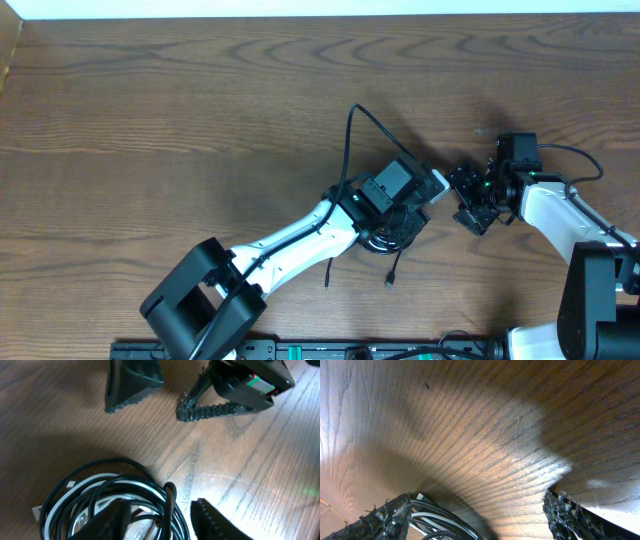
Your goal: Untangle cables
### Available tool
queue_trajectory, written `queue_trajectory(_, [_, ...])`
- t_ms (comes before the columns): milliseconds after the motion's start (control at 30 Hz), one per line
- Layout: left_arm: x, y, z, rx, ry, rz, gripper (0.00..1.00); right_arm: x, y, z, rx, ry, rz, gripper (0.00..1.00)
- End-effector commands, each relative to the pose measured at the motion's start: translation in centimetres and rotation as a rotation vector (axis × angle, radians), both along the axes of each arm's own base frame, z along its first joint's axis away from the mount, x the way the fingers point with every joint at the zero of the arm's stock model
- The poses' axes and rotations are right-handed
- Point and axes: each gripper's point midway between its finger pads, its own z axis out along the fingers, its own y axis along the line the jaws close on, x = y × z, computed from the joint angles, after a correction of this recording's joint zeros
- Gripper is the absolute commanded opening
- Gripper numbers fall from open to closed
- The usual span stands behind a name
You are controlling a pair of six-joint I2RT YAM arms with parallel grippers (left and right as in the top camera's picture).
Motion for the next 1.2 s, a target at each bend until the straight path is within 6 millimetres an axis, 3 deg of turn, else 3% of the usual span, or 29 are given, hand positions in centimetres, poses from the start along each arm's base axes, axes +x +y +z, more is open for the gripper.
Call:
queue_trajectory(0, [-0.1, -0.4, -0.7, 0.005, 0.011, -0.012, 0.36, -6.5, -4.1, -6.5, -0.258, 0.243, -0.016, 0.88])
queue_trajectory(133, [-0.1, -0.6, -0.9, 0.004, 0.01, -0.013, 0.28, -6.5, -4.1, -6.5, -0.257, 0.243, -0.015, 0.88])
queue_trajectory(200, [-0.1, -0.6, -0.9, 0.003, 0.009, -0.013, 0.19, -6.5, -4.0, -6.5, -0.253, 0.243, -0.015, 0.88])
queue_trajectory(233, [-0.1, -0.6, -0.9, 0.003, 0.009, -0.013, 0.08, -6.5, -4.0, -6.5, -0.252, 0.242, -0.015, 0.87])
queue_trajectory(533, [0.1, 0.6, -0.6, 0.029, 0.001, -0.033, 0.08, -6.1, -2.6, -6.1, -0.18, 0.18, 0.11, 0.88])
queue_trajectory(733, [0.7, 2.4, 2.9, -0.055, 0.05, -0.015, 0.07, -5.0, 0.3, -4.9, -0.006, 0.049, 0.267, 0.79])
queue_trajectory(833, [0.9, 3.2, 5.2, -0.126, 0.07, -0.015, 0.08, -4.3, 1.7, -4.0, 0.076, -0.029, 0.334, 0.79])
queue_trajectory(1000, [1.9, 5.1, 6.7, -0.163, 0.087, 0.024, 0.08, -3.9, 3.9, -2.3, 0.209, -0.154, 0.449, 0.79])
queue_trajectory(1167, [2.1, 6.0, 8.3, -0.293, 0.195, -0.002, 0.07, -3.3, 7.0, 1.6, 0.437, -0.399, 0.605, 0.76])
